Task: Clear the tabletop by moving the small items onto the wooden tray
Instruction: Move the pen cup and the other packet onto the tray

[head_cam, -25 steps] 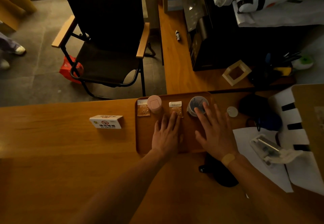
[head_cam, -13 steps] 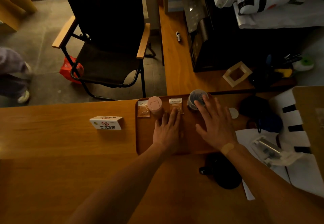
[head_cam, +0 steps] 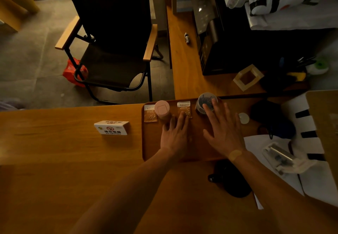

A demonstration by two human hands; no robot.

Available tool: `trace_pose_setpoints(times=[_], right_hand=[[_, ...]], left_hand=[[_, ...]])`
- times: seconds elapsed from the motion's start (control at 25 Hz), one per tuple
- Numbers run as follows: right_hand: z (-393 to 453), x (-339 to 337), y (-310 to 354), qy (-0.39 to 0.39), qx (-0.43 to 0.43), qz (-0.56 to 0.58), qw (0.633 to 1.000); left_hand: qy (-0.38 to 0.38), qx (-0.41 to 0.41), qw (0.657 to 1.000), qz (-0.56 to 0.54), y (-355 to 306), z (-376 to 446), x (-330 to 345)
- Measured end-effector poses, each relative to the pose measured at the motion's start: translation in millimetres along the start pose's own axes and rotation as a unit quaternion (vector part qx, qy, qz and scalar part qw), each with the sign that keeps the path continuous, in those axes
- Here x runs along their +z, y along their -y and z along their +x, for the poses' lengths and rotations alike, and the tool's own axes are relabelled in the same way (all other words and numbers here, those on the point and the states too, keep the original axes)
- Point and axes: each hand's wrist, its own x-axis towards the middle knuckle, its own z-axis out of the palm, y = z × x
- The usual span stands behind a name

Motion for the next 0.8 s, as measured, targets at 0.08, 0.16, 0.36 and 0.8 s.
trace_pose_setpoints(times=[0.08, 0.16, 0.36, 0.8], right_hand=[[0, 0, 0, -0.006, -0.004, 0.0, 1.0], [1, 1, -1, -0.01, -0.004, 0.006, 1.0], [-1, 5, -1, -0.012, -0.015, 0.033, 0.999], [-63, -5, 73, 0.042, 0.052, 0.122, 0.99]], left_hand=[[-0.006, 0.003, 1.0, 0.001, 0, 0, 0], [-0.005, 0.003, 1.0, 0.003, 1, 1, 1], [-0.018, 0.012, 1.0, -0.003, 6, 1, 4], [-0.021, -0.05, 0.988, -0.142, 31, -89, -4]])
